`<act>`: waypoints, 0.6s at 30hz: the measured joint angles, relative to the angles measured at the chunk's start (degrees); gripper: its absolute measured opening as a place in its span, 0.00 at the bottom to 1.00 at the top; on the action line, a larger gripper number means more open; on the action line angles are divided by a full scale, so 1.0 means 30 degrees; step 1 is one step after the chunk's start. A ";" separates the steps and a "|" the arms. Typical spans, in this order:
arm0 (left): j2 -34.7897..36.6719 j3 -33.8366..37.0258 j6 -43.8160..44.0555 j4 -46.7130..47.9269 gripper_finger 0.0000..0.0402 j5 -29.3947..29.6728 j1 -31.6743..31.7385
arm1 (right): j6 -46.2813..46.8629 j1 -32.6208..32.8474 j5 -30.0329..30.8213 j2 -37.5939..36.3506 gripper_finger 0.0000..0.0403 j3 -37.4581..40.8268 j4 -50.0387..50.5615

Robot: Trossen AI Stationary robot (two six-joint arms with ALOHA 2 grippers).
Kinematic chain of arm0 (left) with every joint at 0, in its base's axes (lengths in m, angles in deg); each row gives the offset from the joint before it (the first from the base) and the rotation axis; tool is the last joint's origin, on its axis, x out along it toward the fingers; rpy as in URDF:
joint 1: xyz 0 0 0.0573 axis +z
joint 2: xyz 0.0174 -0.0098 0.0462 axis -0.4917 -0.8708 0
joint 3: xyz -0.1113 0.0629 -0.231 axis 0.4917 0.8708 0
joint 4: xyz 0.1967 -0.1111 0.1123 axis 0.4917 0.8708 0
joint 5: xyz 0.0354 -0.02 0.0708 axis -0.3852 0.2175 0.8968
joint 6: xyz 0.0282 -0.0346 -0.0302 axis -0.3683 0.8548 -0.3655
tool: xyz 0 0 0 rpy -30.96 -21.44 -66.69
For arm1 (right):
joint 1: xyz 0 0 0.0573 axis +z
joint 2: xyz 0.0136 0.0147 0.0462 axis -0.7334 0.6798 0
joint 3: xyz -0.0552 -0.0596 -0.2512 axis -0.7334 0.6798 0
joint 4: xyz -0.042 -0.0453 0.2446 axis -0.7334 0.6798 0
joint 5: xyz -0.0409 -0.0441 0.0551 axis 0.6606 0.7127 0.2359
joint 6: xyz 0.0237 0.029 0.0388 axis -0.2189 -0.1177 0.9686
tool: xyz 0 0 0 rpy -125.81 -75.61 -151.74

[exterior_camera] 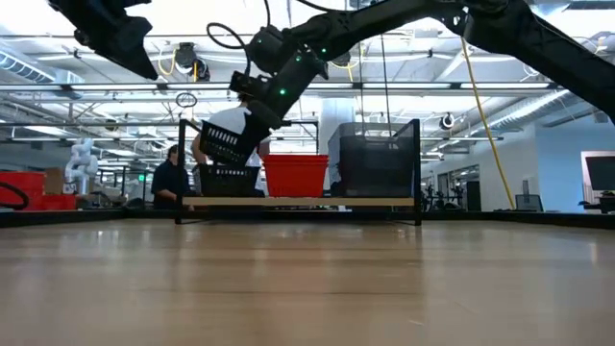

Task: Stack baskets on shelf by color
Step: Stack the right black bin on top of the black bin on the shelf

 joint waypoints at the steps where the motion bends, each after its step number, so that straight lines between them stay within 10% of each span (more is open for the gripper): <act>1: -0.0005 0.0010 0.0102 0.0060 0.33 -0.0081 -0.0001 | 0.0009 0.0083 -0.0006 0.0001 0.00 0.0014 0.0115; 18: -0.0007 0.0627 0.0328 0.0108 0.33 -0.0135 -0.0001 | -0.3029 0.0546 -0.0005 -0.0036 0.06 0.1086 0.0942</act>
